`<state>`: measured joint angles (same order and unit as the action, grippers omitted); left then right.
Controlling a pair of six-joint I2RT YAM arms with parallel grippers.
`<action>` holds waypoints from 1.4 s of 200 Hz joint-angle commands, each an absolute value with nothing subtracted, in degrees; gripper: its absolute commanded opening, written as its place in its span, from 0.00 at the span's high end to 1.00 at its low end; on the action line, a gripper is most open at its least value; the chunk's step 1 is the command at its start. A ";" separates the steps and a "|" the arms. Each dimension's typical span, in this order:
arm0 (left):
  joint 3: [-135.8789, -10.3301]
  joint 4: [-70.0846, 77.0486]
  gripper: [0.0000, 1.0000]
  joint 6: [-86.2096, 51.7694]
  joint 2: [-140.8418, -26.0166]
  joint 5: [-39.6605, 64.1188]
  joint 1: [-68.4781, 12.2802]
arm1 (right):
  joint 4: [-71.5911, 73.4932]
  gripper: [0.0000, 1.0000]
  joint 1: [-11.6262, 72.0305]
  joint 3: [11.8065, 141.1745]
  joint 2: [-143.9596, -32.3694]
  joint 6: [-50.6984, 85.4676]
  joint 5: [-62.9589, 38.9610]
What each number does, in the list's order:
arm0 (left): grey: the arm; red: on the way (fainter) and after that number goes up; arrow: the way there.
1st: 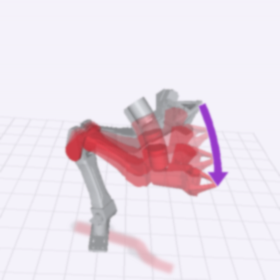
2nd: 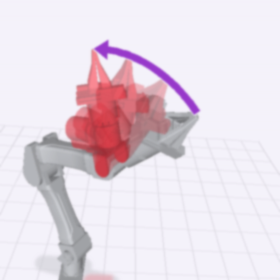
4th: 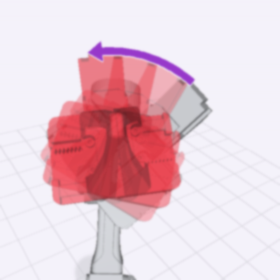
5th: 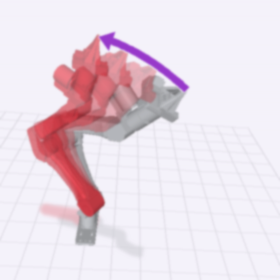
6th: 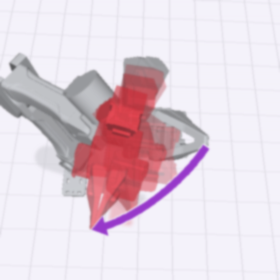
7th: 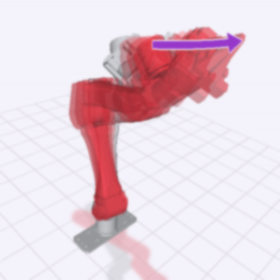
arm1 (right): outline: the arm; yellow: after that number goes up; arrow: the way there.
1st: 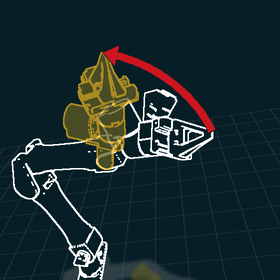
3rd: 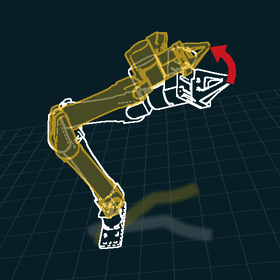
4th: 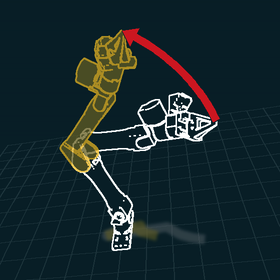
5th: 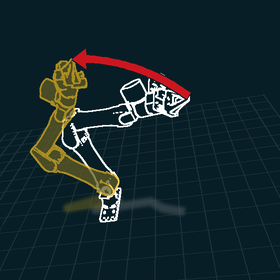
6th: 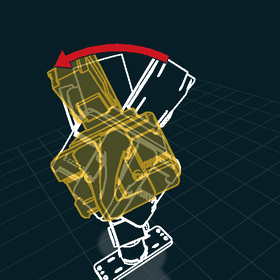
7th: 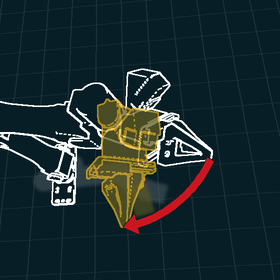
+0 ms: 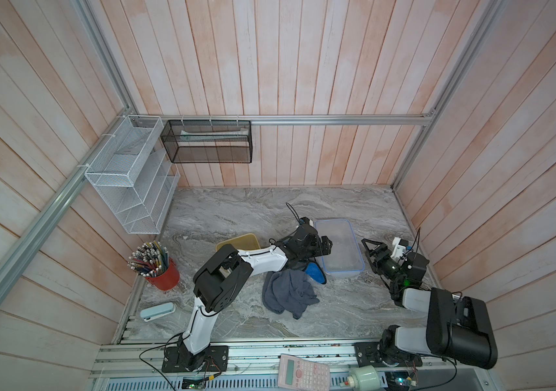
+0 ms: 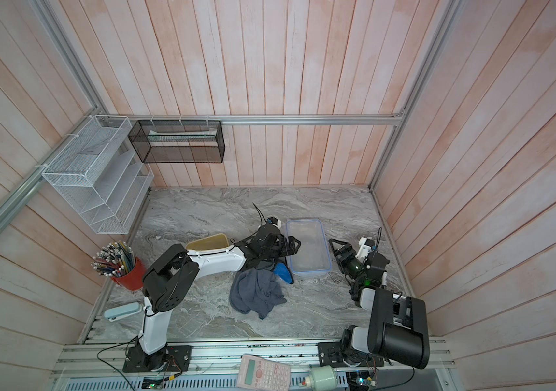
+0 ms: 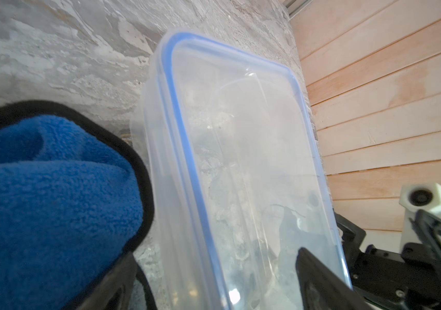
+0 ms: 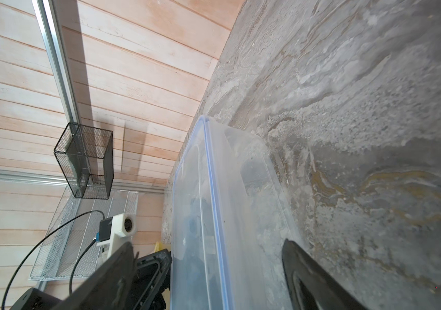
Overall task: Wipe the insides of the lunch boxes
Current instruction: Open the fastener of the lunch box.
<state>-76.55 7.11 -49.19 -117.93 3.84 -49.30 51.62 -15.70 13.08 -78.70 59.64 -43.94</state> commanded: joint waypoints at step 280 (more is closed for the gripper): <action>-82.17 9.62 0.19 -48.61 -122.64 10.85 -49.11 | 72.44 0.30 -15.64 9.55 -91.76 68.51 -50.16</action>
